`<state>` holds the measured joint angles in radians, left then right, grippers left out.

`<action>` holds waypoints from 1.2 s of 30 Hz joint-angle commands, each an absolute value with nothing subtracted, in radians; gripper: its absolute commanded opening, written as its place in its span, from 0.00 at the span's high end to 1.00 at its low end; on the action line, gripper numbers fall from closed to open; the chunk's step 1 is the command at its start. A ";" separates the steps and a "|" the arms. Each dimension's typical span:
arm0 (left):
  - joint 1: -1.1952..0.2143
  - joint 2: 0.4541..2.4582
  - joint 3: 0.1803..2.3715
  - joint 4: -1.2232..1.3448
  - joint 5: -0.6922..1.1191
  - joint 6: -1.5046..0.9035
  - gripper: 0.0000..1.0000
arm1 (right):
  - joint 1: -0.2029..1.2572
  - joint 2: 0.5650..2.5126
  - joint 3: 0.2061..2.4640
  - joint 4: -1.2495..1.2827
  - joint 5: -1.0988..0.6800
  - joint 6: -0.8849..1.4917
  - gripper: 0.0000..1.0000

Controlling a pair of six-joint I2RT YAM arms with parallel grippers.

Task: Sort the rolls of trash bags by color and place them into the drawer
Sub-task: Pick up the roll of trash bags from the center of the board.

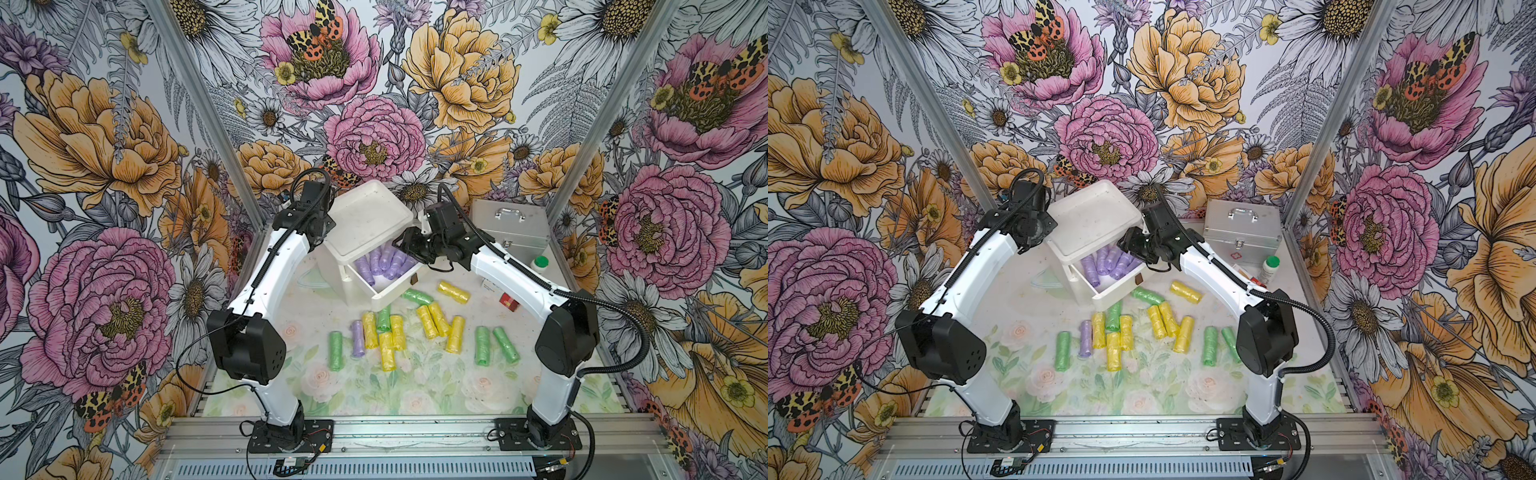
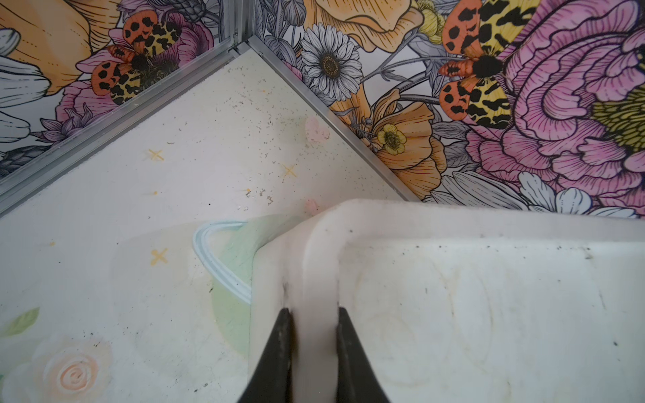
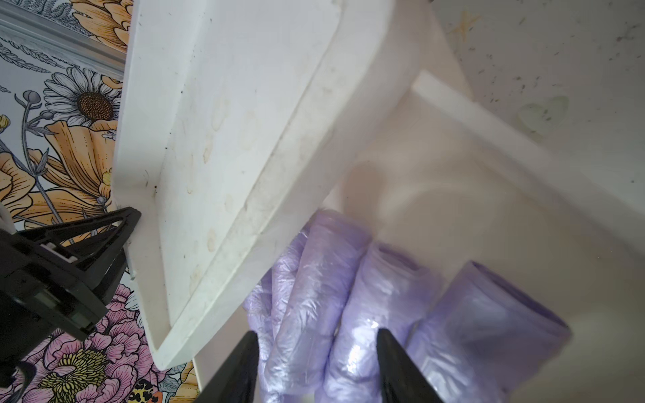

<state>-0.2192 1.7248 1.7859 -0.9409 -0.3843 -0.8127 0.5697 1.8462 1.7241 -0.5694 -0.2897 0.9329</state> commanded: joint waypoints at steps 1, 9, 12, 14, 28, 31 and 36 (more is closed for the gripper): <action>-0.226 1.731 1.750 -1.042 -0.254 -0.881 1.00 | 0.566 1.767 1.768 -0.612 -0.297 0.899 0.44; -0.220 1.738 1.750 -1.041 -0.257 -0.879 1.00 | 0.689 1.532 1.609 -0.612 -0.230 0.749 0.44; -0.221 1.745 1.754 -1.041 -0.253 -0.886 1.00 | 0.813 1.483 1.520 -0.612 -0.130 0.714 0.44; -0.224 1.752 1.758 -1.042 -0.253 -0.888 1.00 | 0.889 1.484 1.482 -0.612 -0.063 0.704 0.44; -0.226 1.725 1.754 -1.041 -0.259 -0.879 1.00 | 1.173 1.905 1.649 -0.717 0.226 0.626 0.44; -0.220 1.720 1.746 -1.042 -0.258 -0.877 1.00 | 1.180 1.980 1.687 -0.737 0.243 0.618 0.44; -0.213 1.723 1.741 -1.041 -0.255 -0.876 1.00 | 1.178 2.068 1.730 -0.761 0.239 0.606 0.44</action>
<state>-0.2142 1.7283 1.7855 -0.9371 -0.3840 -0.8127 1.1778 2.0369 1.6913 -0.7300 0.2066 0.6266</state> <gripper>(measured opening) 0.187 0.562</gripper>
